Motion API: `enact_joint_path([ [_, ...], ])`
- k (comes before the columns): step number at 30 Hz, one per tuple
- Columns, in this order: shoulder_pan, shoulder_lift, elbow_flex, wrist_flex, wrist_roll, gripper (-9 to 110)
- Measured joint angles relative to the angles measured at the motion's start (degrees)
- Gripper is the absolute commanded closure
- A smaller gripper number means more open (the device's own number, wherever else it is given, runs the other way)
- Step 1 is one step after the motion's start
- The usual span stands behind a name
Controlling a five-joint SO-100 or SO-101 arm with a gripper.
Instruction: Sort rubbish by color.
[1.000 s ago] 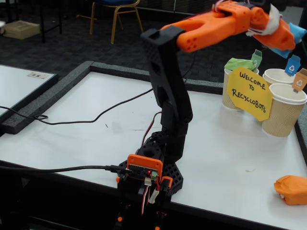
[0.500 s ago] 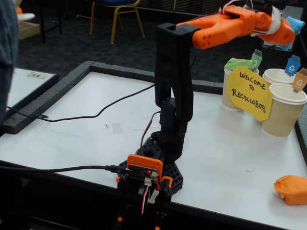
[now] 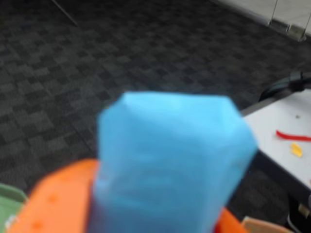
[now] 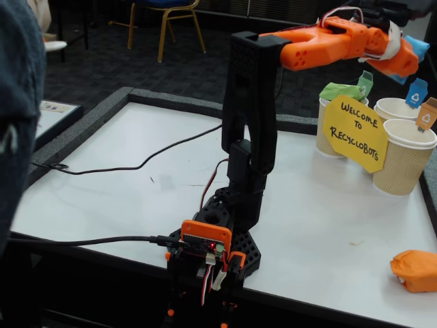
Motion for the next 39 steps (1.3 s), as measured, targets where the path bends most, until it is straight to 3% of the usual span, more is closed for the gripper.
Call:
enact_joint_path([
  [17,0.0,-2.7,0.0,-4.7,0.0,78],
  [22,0.3,-2.7,0.0,-3.9,-0.7,89],
  [27,0.7,-1.9,0.0,4.2,-0.7,101],
  [39,0.7,28.1,8.8,27.5,-0.7,101],
])
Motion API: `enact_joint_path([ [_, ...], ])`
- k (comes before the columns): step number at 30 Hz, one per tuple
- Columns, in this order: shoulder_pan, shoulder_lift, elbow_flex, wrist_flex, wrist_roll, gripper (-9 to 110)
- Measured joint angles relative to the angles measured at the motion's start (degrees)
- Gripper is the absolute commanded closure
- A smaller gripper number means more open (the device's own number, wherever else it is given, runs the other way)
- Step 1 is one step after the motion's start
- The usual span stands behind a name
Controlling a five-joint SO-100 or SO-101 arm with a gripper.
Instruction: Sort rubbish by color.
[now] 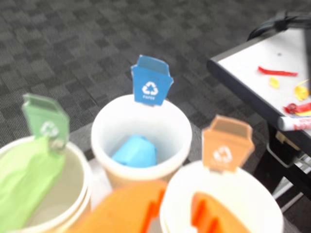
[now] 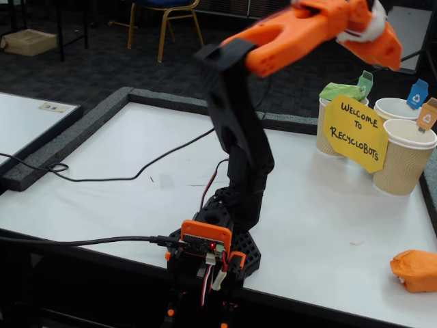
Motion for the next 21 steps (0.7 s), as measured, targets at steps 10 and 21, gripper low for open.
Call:
enact_joint_path([
  [10,-0.5,25.6,3.7,18.5,0.0,101],
  [21,-3.6,40.7,3.7,41.4,4.7,101],
])
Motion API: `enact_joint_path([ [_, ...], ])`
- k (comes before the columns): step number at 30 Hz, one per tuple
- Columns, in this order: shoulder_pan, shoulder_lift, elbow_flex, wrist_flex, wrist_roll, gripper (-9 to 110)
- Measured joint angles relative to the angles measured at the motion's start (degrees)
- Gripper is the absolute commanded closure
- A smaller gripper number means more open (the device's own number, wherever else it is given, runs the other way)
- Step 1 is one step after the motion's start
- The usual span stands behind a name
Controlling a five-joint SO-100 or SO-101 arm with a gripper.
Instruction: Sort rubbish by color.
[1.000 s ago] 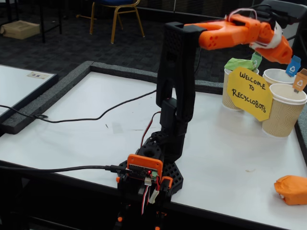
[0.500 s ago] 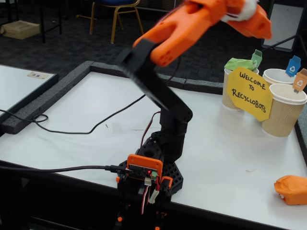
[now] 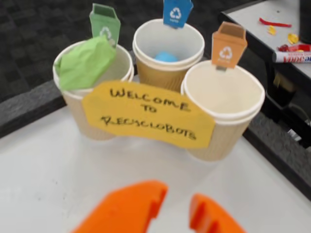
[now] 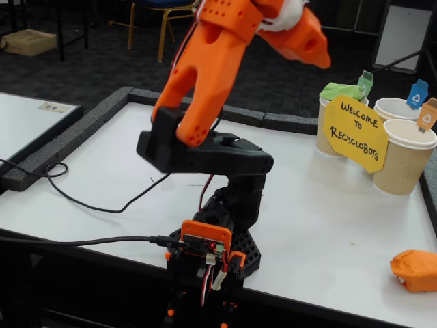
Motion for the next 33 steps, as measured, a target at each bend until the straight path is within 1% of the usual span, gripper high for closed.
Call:
enact_joint_path([
  [4,0.0,0.0,0.0,3.5,1.8,101],
  [8,-0.2,0.1,0.0,4.1,2.2,101],
  [16,-1.8,0.1,0.0,4.0,2.2,101],
  [21,-0.6,0.1,0.0,0.8,2.2,101],
  [27,6.2,-2.6,0.0,-3.3,2.2,101],
  [33,17.6,-9.8,2.1,-9.6,2.2,101],
])
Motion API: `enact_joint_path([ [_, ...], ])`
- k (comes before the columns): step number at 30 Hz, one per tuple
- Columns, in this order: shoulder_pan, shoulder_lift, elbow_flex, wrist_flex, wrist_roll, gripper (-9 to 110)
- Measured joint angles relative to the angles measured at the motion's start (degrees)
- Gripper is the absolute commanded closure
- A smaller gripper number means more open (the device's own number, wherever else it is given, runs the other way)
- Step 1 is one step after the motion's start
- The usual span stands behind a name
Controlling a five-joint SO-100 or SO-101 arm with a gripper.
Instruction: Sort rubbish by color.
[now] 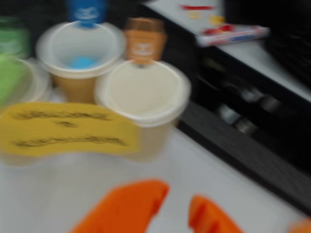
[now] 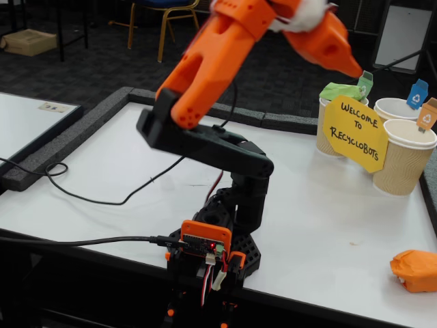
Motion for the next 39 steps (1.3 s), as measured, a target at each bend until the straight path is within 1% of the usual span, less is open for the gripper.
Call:
enact_joint_path([
  [5,12.4,-6.7,7.5,-9.8,0.0,101],
  [9,21.2,-13.4,9.2,-16.4,0.0,101],
  [15,29.4,-24.8,9.3,-22.4,0.0,101],
  [20,33.0,-32.1,9.3,-24.4,-1.6,101],
  [30,36.8,-43.9,9.3,-27.5,-11.2,101],
  [37,39.2,-51.3,9.3,-33.7,-17.4,101],
  [39,39.6,-53.9,9.3,-35.5,-18.8,100],
])
